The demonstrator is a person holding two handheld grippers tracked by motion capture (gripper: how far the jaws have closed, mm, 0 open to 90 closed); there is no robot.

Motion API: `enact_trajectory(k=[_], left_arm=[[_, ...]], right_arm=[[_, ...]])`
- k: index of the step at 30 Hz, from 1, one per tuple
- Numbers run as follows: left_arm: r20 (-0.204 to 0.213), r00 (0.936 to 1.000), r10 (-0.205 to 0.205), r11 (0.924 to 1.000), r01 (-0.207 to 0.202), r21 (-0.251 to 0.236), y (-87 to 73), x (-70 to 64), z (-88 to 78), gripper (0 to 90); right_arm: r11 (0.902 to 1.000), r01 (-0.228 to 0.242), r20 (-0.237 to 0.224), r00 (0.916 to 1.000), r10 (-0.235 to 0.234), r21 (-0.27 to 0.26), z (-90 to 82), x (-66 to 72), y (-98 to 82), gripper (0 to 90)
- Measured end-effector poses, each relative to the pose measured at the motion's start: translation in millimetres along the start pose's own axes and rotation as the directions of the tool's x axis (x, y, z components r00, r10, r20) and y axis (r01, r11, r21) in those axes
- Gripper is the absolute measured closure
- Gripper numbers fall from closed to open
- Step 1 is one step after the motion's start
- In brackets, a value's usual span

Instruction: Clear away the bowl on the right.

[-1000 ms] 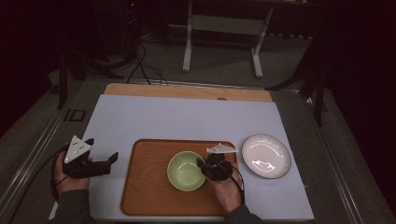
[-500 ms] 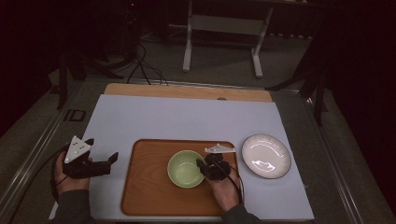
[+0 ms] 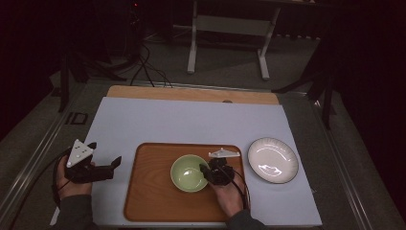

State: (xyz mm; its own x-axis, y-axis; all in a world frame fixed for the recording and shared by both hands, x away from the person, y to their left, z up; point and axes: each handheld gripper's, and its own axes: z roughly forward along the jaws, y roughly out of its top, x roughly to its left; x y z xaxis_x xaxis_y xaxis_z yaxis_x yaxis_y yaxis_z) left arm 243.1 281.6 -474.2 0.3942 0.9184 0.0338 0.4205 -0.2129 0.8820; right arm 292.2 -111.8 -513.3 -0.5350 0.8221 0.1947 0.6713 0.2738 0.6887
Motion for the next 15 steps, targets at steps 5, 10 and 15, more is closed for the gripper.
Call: enact_trajectory(k=[5,10,15], left_arm=[[0.001,1.0000,0.000,1.0000,0.000,-0.001,0.0,0.2,-0.2,2.6],[0.002,1.0000,0.000,1.0000,0.000,-0.002,0.0,0.4,-0.2,2.6],[0.001,1.0000,0.000,1.0000,0.000,-0.001,0.1,0.1,0.0,2.5]], right_arm=[[1.0000,0.001,-0.007,1.0000,-0.001,-0.003,1.0,-0.2,0.0,82.1],[1.0000,0.005,-0.020,0.9998,-0.005,0.003,0.7,-1.0,0.0,80.4],[0.9998,0.017,-0.020,0.9996,-0.017,0.012,0.2,-0.6,0.1,80.1]])
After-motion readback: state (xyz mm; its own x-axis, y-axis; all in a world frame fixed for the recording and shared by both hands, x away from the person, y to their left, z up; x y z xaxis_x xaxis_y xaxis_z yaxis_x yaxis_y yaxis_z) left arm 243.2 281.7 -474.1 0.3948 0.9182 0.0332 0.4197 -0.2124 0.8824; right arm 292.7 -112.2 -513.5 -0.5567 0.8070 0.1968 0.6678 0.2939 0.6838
